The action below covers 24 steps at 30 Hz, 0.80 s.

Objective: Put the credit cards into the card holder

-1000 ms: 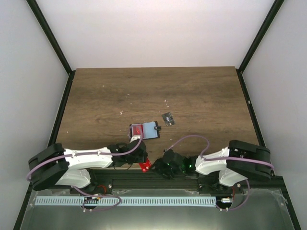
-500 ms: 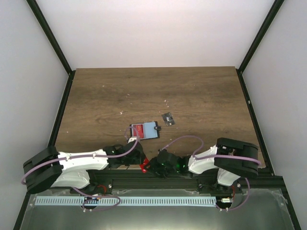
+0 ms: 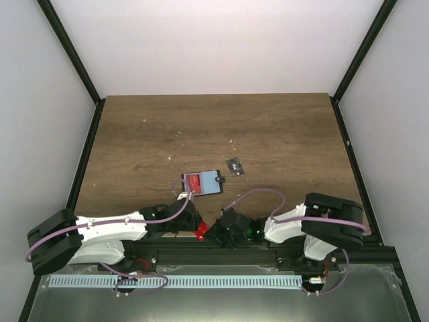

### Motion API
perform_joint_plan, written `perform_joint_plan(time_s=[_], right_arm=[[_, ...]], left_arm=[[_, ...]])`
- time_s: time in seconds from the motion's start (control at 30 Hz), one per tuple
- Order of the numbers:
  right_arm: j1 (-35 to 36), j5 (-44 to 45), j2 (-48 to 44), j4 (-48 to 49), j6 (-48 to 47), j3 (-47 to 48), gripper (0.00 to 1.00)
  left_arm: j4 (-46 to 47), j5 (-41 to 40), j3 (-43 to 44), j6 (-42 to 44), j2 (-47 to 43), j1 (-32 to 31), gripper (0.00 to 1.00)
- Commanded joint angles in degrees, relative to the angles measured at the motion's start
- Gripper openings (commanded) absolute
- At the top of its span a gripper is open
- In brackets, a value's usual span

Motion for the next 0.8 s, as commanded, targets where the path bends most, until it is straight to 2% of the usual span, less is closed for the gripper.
perform_joint_plan(time_s=[0.0, 0.13, 0.4, 0.6, 0.77], right_arm=[[-1.6, 4.3, -2.9, 4.9, -3.0, 2.4, 0.08], [-1.7, 4.0, -4.2, 3.2, -4.2, 2.6, 0.01], [-3.7, 3.2, -8.3, 3.8, -7.4, 0.2, 0.01], [-8.8, 3.0, -18.3, 3.9, -12.1, -3.4, 0.01], [-17.1, 2.5, -26.8, -0.1, -18.2, -3.2, 0.01]], left_arm=[[-2.5, 6.7, -1.3, -0.4, -0.2, -0.6, 0.48], [-3.6, 5.6, 0.1, -0.4, -1.3, -0.5, 0.47], [-10.7, 1.5, 6.4, 1.3, -5.5, 1.3, 0.48], [-15.4, 1.6, 12.6, 6.5, -10.2, 7.4, 0.5], [-14.9, 6.2, 19.1, 11.2, -9.7, 15.7, 0.51]])
